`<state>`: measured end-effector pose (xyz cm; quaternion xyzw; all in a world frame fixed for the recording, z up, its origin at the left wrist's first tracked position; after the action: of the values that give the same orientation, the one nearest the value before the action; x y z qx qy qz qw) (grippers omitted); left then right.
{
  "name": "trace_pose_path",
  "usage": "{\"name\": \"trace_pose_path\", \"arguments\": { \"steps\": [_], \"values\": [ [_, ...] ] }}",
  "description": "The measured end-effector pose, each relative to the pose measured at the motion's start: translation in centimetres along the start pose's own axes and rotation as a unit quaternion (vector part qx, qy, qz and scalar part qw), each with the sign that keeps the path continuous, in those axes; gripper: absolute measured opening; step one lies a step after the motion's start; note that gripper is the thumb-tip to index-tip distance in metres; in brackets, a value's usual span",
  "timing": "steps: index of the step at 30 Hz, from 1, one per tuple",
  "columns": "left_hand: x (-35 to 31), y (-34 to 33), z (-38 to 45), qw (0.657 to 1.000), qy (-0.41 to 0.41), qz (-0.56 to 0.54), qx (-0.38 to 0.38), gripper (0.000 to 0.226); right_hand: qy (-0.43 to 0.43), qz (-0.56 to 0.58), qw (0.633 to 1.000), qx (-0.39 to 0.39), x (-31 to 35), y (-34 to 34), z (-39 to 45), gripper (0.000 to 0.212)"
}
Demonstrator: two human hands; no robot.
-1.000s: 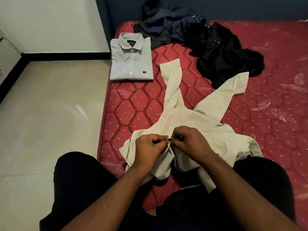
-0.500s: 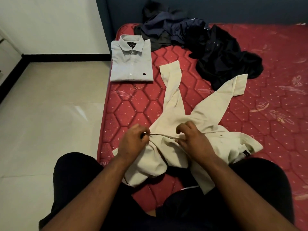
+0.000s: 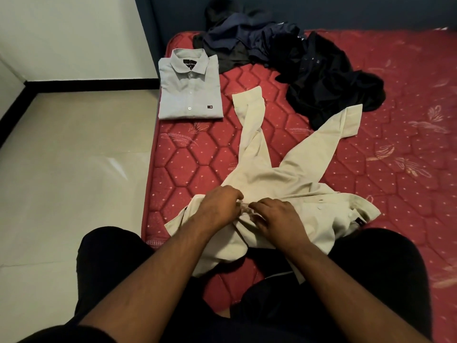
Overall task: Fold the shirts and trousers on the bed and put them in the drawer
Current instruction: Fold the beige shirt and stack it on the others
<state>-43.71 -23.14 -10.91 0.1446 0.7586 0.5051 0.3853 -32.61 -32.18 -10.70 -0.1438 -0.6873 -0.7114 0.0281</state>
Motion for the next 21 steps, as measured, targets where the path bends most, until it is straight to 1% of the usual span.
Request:
{"name": "trace_pose_path", "arguments": {
  "steps": [1,3,5,6,7,9,11,13,15,17,18,21],
  "values": [
    [0.3,-0.2,0.3,0.999,0.009,0.030,0.017,0.029,-0.002,-0.011,1.000,0.019,0.1,-0.1,0.1,0.021],
    [0.7,-0.5,0.3,0.998,0.024,0.038,0.031,0.018,0.012,-0.036,0.998,0.060,0.7,-0.6,0.5,0.015],
    [1.0,-0.7,0.3,1.000,0.023,-0.011,0.003,0.008,0.029,-0.034,0.997,0.064,1.0,-0.9,0.6,0.015],
    [1.2,-0.7,0.1,0.997,0.027,-0.076,-0.016,0.002,0.031,-0.032,0.998,0.053,0.9,-1.0,0.6,0.017],
    [1.4,-0.8,-0.2,0.985,0.042,-0.163,-0.035,0.008,0.034,-0.034,0.998,0.038,0.9,-0.8,0.6,0.019],
    [1.6,-0.7,-0.9,0.940,0.084,-0.324,-0.065,0.012,0.050,-0.040,0.998,-0.025,0.8,-0.1,0.5,0.025],
    [1.4,-0.6,-1.4,0.893,0.117,-0.429,-0.071,0.009,0.067,-0.048,0.993,-0.080,0.7,0.6,0.2,0.026],
    [1.0,-0.3,-1.5,0.856,0.124,-0.497,-0.065,0.006,0.083,-0.062,0.988,-0.111,0.4,1.0,0.0,0.025],
    [0.6,-0.1,-1.3,0.844,0.118,-0.519,-0.063,0.007,0.074,-0.085,0.988,-0.109,0.1,1.2,-0.1,0.025],
    [0.2,0.2,-1.2,0.845,0.108,-0.520,-0.066,0.010,0.059,-0.104,0.987,-0.104,-0.1,1.5,-0.3,0.022],
    [0.0,0.3,-1.2,0.845,0.103,-0.520,-0.068,0.011,0.059,-0.107,0.987,-0.105,-0.1,1.8,-0.4,0.018],
    [-0.3,0.3,-1.3,0.830,0.096,-0.543,-0.080,0.009,0.087,-0.060,0.989,-0.105,-0.2,2.5,-0.8,0.009]
  ]
}}
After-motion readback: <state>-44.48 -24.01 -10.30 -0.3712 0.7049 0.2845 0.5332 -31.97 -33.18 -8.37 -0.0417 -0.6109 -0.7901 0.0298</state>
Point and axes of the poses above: each hand's wrist, its own z-axis towards the middle knuckle, its own y-axis out of the back of the hand, x = y × z, the point moved 5 cm from there along z, towards the middle knuckle, and after that the axes turned 8 degrees about -y, right-handed, at the moved point
